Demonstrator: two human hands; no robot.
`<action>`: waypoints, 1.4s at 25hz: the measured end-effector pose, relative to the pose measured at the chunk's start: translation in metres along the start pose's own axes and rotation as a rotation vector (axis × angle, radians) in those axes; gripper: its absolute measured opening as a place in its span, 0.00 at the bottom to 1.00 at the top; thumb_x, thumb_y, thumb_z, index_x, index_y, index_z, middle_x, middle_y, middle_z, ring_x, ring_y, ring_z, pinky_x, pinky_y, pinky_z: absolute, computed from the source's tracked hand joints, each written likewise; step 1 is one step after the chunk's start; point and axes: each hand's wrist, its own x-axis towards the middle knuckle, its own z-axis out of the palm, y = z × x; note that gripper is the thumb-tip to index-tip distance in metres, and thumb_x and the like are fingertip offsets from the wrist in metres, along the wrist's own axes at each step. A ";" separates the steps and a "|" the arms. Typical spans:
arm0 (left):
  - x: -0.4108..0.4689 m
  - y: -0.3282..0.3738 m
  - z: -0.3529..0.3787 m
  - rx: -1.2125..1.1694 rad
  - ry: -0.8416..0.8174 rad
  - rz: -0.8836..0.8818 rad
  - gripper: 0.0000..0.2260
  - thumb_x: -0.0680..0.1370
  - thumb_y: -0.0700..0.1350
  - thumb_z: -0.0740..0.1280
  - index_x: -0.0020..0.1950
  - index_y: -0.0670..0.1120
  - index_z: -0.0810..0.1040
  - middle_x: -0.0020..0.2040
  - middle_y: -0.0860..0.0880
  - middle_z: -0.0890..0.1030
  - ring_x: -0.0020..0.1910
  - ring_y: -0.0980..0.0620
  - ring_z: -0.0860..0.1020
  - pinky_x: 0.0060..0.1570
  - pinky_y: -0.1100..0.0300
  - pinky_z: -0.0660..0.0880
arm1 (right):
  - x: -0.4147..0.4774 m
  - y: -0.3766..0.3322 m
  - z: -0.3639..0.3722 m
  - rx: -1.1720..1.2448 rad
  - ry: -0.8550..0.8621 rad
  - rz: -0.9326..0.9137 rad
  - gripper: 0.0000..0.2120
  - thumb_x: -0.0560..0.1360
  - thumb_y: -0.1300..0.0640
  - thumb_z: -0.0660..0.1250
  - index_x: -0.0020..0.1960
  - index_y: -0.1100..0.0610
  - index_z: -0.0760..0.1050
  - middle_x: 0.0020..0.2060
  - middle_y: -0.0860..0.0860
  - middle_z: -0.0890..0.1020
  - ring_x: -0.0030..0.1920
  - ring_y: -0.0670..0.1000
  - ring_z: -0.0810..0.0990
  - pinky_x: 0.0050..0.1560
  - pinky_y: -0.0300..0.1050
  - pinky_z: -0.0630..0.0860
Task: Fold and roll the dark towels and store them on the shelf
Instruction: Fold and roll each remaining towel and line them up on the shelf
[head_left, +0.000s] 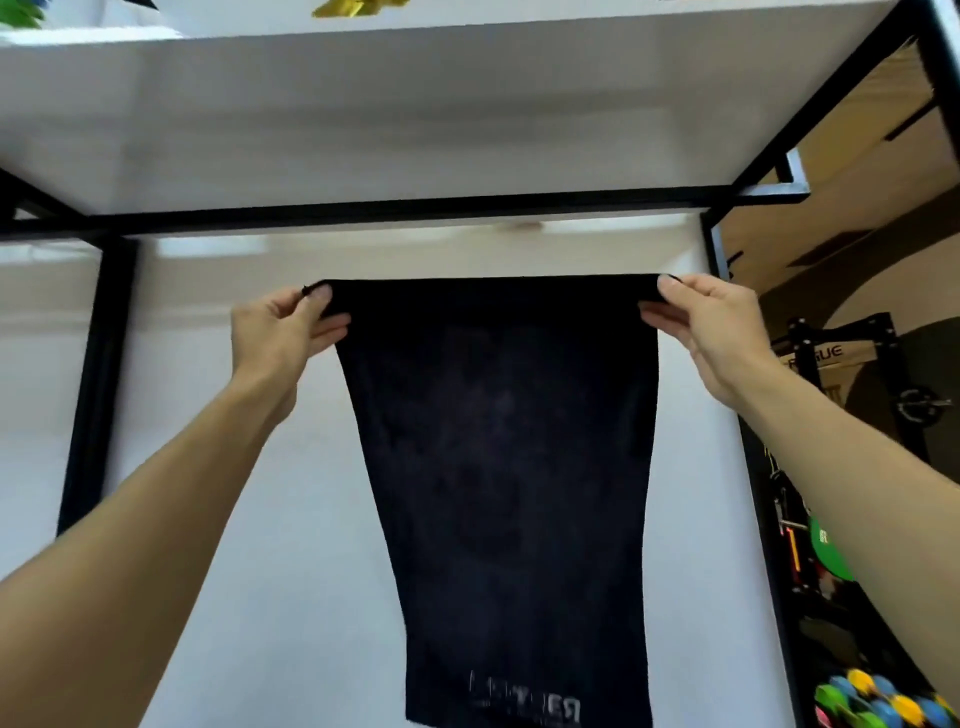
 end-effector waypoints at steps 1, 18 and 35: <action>-0.009 0.004 -0.005 0.007 -0.009 -0.001 0.05 0.80 0.40 0.65 0.52 0.40 0.79 0.48 0.44 0.83 0.46 0.45 0.84 0.49 0.55 0.81 | -0.012 -0.004 -0.002 0.003 0.001 0.002 0.07 0.79 0.63 0.63 0.44 0.61 0.79 0.44 0.55 0.82 0.47 0.52 0.83 0.53 0.44 0.80; -0.209 -0.188 -0.071 0.308 -0.199 -0.618 0.09 0.77 0.44 0.69 0.46 0.38 0.83 0.40 0.44 0.83 0.38 0.47 0.80 0.40 0.55 0.78 | -0.195 0.137 -0.099 -0.662 -0.114 0.485 0.09 0.76 0.54 0.69 0.39 0.55 0.82 0.26 0.47 0.75 0.28 0.45 0.70 0.31 0.38 0.64; -0.370 -0.367 -0.124 1.087 -0.619 -0.603 0.16 0.79 0.47 0.64 0.33 0.45 0.74 0.27 0.52 0.75 0.31 0.55 0.74 0.32 0.62 0.68 | -0.349 0.345 -0.153 -1.038 -0.550 0.787 0.12 0.80 0.50 0.59 0.43 0.52 0.76 0.37 0.45 0.81 0.40 0.46 0.79 0.43 0.42 0.74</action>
